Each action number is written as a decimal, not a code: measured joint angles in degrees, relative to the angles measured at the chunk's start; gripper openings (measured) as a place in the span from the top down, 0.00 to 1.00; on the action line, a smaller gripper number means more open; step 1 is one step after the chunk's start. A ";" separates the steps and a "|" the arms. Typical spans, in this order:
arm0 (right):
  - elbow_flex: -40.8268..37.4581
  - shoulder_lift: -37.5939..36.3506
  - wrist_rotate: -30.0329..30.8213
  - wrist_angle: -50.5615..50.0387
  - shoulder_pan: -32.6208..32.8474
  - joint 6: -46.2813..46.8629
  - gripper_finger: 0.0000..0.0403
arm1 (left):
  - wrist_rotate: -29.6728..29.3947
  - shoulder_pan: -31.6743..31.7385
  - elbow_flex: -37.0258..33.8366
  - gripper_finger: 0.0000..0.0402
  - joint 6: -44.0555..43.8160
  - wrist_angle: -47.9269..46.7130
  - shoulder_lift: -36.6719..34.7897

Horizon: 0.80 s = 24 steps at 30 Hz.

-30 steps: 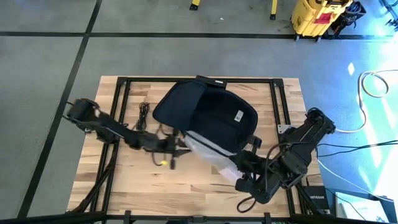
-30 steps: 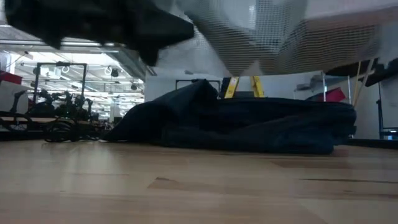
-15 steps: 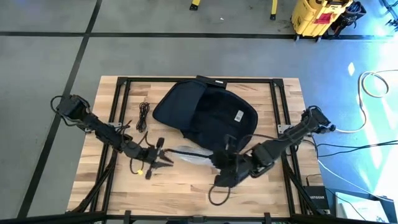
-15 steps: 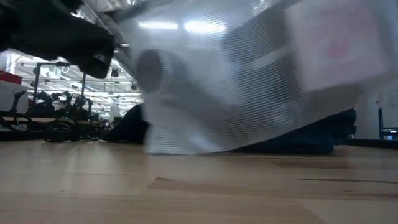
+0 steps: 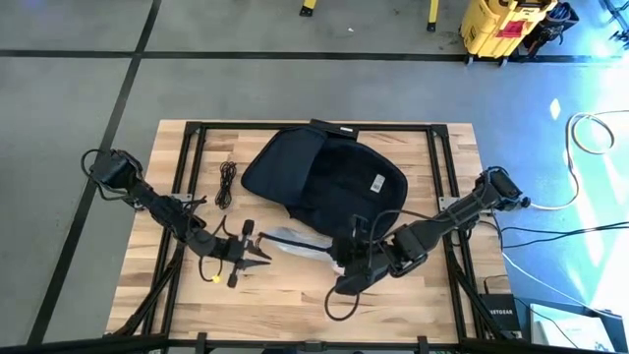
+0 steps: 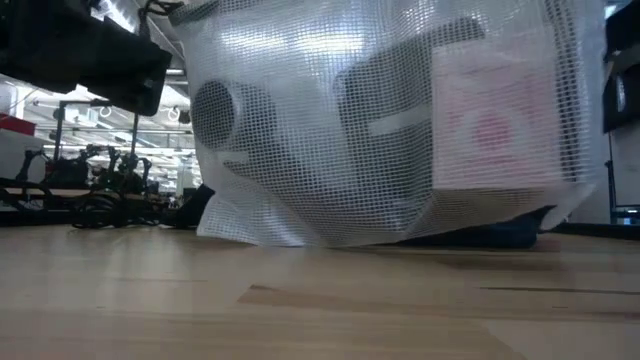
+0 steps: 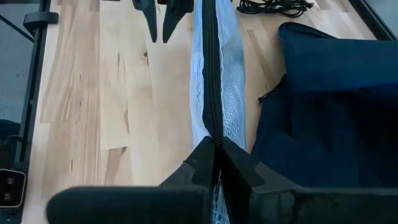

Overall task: Unpack backpack
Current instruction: Open the transparent zip bag

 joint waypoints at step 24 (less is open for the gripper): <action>0.00 0.00 -2.86 0.03 0.02 0.61 1.00 | -6.33 0.82 -12.23 0.63 5.69 11.46 -9.44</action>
